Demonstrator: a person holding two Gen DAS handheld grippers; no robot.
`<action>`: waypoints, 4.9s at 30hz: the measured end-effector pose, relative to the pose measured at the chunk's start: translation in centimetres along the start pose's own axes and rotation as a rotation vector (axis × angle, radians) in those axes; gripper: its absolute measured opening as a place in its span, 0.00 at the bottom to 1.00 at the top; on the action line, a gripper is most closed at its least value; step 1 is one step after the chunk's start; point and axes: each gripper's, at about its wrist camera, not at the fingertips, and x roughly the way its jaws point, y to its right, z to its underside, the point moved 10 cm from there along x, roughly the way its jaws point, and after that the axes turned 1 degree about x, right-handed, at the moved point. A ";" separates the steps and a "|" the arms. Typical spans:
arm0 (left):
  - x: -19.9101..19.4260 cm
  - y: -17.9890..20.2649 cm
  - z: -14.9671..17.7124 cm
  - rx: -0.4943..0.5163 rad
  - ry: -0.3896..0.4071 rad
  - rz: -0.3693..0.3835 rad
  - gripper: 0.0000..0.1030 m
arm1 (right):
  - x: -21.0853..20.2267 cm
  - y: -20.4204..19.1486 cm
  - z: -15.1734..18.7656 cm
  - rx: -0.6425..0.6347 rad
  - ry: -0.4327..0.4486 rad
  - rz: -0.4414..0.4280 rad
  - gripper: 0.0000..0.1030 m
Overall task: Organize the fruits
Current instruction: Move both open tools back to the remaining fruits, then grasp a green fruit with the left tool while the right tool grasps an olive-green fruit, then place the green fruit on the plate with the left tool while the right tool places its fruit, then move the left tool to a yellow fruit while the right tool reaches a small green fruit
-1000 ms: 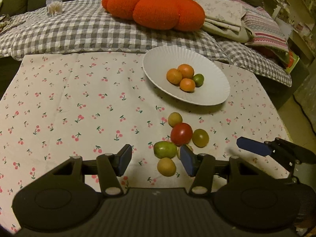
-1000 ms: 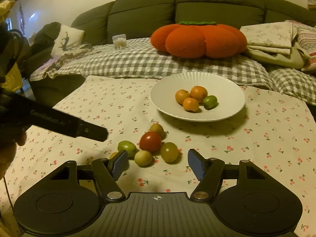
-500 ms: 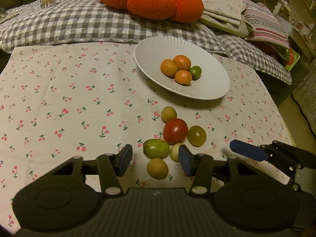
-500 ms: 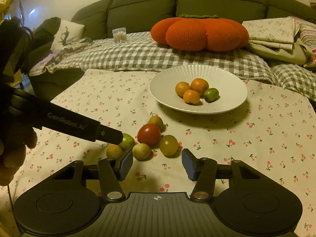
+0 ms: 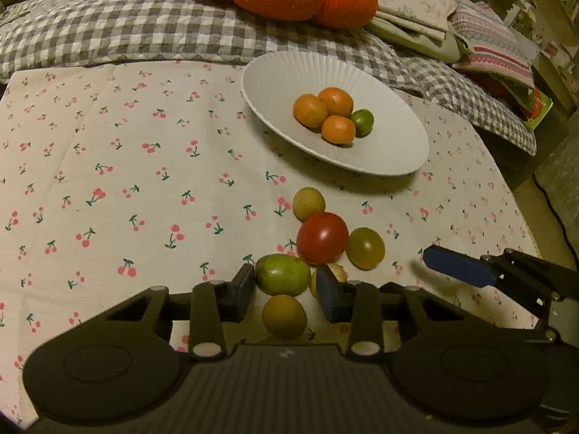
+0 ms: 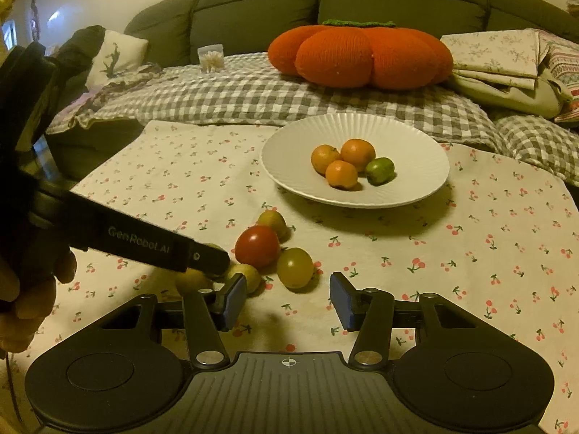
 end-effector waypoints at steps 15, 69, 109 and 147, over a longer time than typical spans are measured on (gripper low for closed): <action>-0.4 -0.5 -0.2 0.005 0.009 -0.001 0.31 | 2.6 0.2 0.2 -0.032 -0.039 0.013 0.43; -1.0 1.1 -8.7 -0.052 0.222 0.036 0.31 | 0.6 3.4 -5.5 0.007 0.115 0.097 0.23; 1.5 1.3 -9.6 0.018 0.227 -0.024 0.55 | 3.6 6.8 -5.5 0.086 0.084 0.178 0.32; -4.7 0.6 2.7 0.209 0.014 -0.108 0.53 | 0.5 1.5 -1.3 0.177 0.022 0.005 0.38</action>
